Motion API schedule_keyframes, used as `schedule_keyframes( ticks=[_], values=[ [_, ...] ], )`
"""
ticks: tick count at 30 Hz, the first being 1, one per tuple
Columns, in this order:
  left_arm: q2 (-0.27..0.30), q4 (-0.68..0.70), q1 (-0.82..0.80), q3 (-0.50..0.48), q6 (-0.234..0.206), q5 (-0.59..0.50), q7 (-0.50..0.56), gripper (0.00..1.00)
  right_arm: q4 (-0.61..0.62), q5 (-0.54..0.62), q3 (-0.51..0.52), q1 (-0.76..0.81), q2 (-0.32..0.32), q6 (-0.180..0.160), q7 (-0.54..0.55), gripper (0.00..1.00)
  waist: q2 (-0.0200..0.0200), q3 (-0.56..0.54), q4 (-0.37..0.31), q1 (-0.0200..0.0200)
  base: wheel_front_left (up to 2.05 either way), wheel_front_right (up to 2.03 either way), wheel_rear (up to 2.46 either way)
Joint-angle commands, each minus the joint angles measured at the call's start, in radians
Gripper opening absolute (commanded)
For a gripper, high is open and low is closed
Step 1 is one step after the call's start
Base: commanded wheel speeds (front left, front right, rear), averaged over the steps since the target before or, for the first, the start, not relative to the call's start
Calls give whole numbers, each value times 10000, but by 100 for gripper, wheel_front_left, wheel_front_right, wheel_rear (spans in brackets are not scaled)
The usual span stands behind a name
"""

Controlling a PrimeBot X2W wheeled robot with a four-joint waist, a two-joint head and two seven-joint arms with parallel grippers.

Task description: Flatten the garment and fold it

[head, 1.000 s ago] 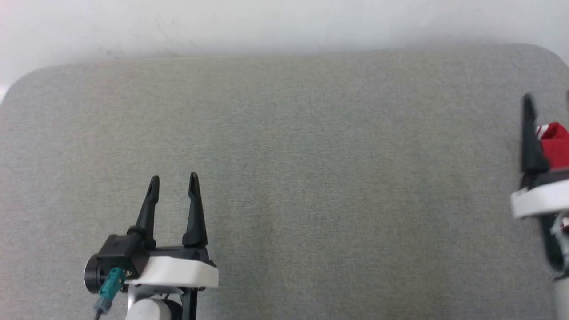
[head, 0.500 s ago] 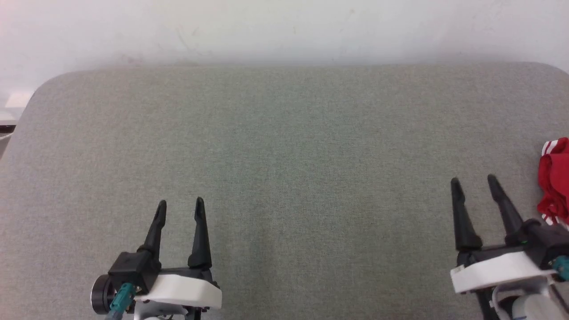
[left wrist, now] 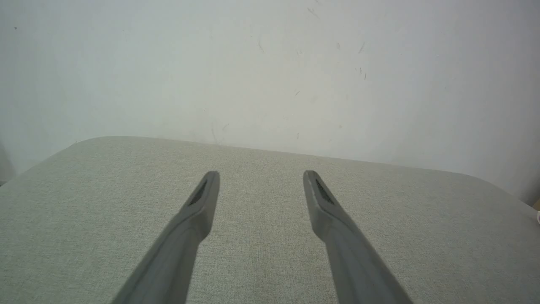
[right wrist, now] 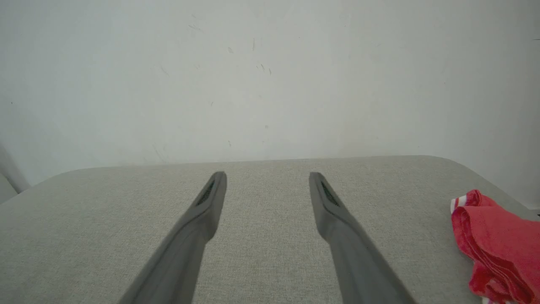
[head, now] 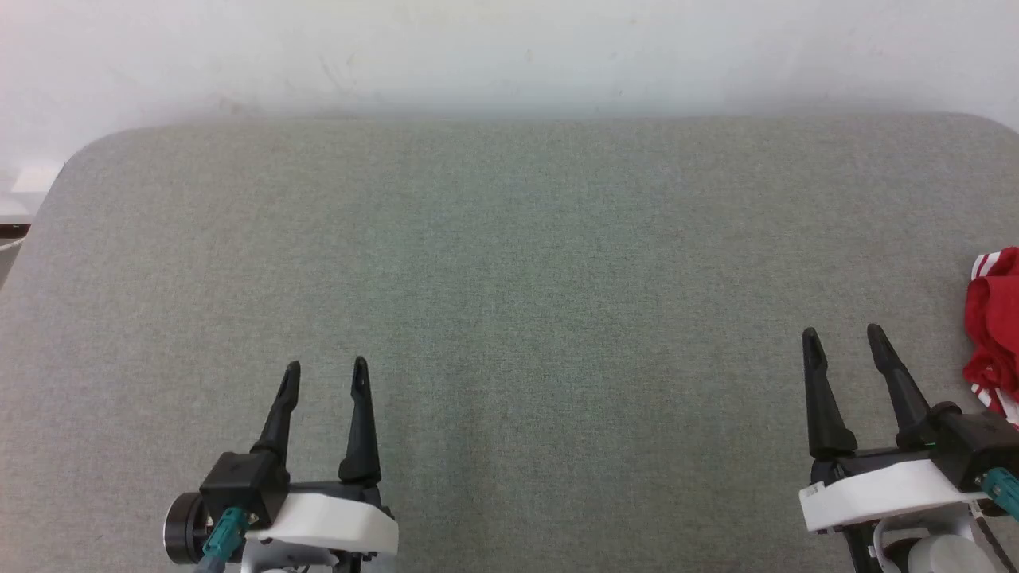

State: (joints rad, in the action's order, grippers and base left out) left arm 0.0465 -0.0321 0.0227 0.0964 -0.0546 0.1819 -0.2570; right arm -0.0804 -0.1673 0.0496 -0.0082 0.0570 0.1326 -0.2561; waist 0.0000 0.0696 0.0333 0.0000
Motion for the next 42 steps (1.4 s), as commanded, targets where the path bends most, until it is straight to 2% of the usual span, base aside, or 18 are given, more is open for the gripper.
schedule_keyframes(
  ticks=[1, 6, 7, 42],
  values=[
    [37, -21, 101, 0, -34, -11, -47, 100, -10, 31, -16, 94, -42, -19, -41, 100, 0, 10, 1, 0, 0, 0, 0],
    [37, 38, 42, 32, -32, 131, -47, 100, 19, 24, 22, 55, -52, -19, -48, 100, 0, 86, 20, 0, 0, 0, 0],
    [-2, 23, -4, 22, 0, 102, 6, 0, 8, -1, 30, -2, -12, 2, 6, 0, 0, 80, 15, 0, 0, 0, 0],
    [3, 100, -64, -237, 143, -400, 685, 0, 216, 437, -102, 20, -23, -4, 674, 0, 0, -122, -77, 1, 0, 0, 0]
  ],
)
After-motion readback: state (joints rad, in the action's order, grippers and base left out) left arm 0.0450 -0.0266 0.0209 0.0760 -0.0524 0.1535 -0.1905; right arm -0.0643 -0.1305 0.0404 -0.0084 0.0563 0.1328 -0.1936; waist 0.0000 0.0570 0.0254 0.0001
